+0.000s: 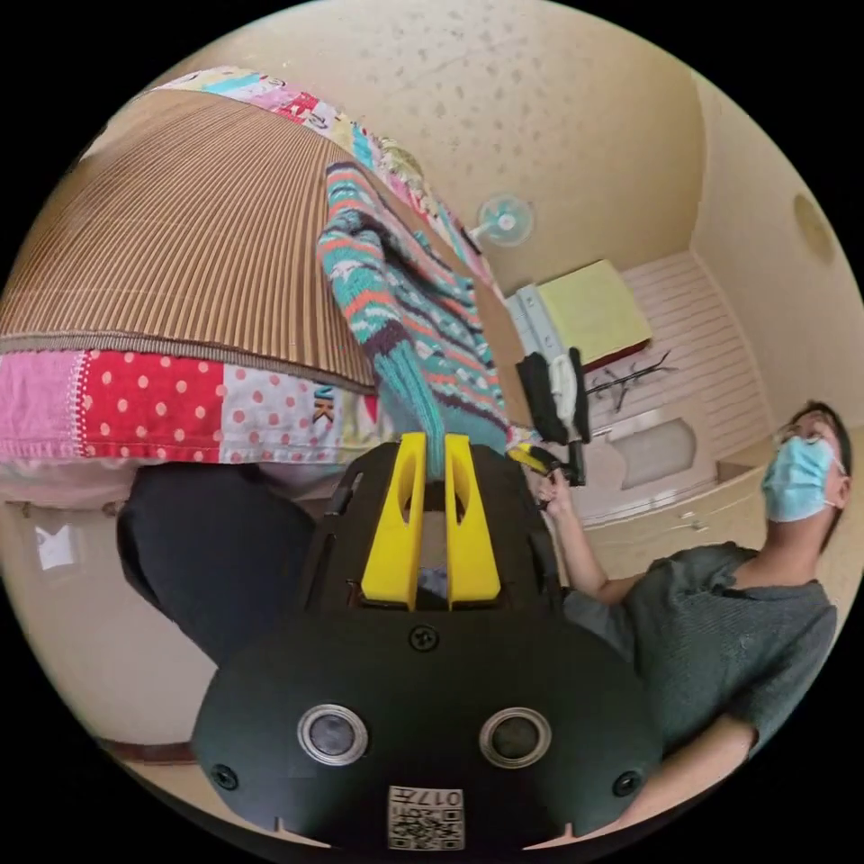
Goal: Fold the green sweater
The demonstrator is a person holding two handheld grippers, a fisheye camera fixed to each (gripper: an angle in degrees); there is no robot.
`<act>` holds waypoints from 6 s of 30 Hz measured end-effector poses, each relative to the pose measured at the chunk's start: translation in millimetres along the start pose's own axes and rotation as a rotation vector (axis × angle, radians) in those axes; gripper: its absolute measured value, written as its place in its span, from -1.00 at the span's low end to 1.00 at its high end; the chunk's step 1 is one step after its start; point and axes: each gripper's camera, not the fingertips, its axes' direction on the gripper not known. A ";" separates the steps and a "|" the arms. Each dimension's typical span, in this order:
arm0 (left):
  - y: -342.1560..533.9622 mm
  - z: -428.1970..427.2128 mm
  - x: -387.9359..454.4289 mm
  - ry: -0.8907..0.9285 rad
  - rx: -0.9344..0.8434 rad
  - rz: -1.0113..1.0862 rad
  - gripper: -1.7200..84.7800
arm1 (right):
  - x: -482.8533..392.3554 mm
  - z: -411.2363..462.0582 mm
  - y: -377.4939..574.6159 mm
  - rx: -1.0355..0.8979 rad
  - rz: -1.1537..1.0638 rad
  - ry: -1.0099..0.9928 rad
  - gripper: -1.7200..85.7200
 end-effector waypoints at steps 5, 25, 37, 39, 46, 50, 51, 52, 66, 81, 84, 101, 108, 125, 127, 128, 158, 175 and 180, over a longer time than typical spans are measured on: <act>10.8 -33.4 -22.0 0.169 0.116 -0.038 -0.87 | 7.8 15.6 -28.1 -0.220 -0.063 -0.068 -0.61; 20.1 -100.9 -48.2 0.537 0.348 0.003 -0.87 | 41.1 -167.9 -19.0 0.236 -0.280 -0.781 -0.91; 52.1 -106.9 -27.1 0.636 0.516 -0.031 -0.87 | 24.1 -213.4 30.0 0.585 -0.200 -0.717 -0.91; 57.9 -97.1 -39.0 0.535 0.555 -0.136 -0.87 | 38.5 -190.5 19.9 0.541 -0.116 -0.671 -0.91; -7.6 -68.2 -18.8 0.303 0.624 -0.111 -0.87 | 27.5 -147.0 -33.9 0.577 0.047 -0.489 -0.91; -73.9 -50.3 4.2 0.112 0.660 -0.141 -0.87 | -14.2 -120.9 -97.6 0.628 0.085 -0.345 -0.91; -96.3 -39.6 6.1 0.076 0.676 -0.158 -0.87 | -21.3 -115.1 -108.2 0.641 0.089 -0.319 -0.91; -118.5 -26.1 6.2 0.024 0.692 -0.174 -0.87 | -36.1 -101.5 -129.5 0.665 0.078 -0.241 -0.91; -189.8 115.5 -43.8 -0.297 0.585 -0.227 -0.85 | -54.1 132.7 -223.3 0.481 -0.129 0.351 -0.82; -183.2 156.4 154.8 -0.550 0.374 0.254 -0.58 | -54.2 184.6 -220.8 0.390 -0.149 0.308 -0.73; -127.0 138.3 192.1 -0.586 0.470 0.238 -0.64 | -53.7 190.1 -214.9 0.395 -0.155 0.295 -0.72; -55.8 185.9 152.9 -0.846 0.357 0.034 -0.65 | -98.3 208.8 -173.3 0.325 -0.247 0.366 -0.63; -44.7 180.4 154.5 -0.835 0.383 0.044 -0.65 | -174.7 185.6 -66.4 0.444 -0.422 0.115 -0.63; 41.0 64.2 149.5 -0.570 0.823 0.078 -0.63 | -216.6 330.6 40.7 0.077 -0.772 0.233 -0.84; 34.7 49.9 137.5 -0.641 0.774 -0.035 -0.56 | -222.6 333.8 51.1 0.100 -0.796 0.286 -0.84; 36.1 46.6 135.0 -0.644 0.783 -0.042 -0.55 | -226.7 336.4 57.2 0.114 -0.809 0.321 -0.84; 27.8 -29.5 69.9 -0.769 0.818 -0.166 -0.65 | -421.6 431.4 169.2 -0.252 -1.456 0.583 -0.72; -30.1 4.7 42.8 -0.704 0.608 -0.156 -0.67 | -172.9 34.2 -75.6 0.329 -0.278 -0.521 -0.81; -38.9 12.3 43.2 -0.713 0.585 -0.153 -0.67 | 0.2 -19.9 -27.3 0.639 0.057 -0.521 -0.83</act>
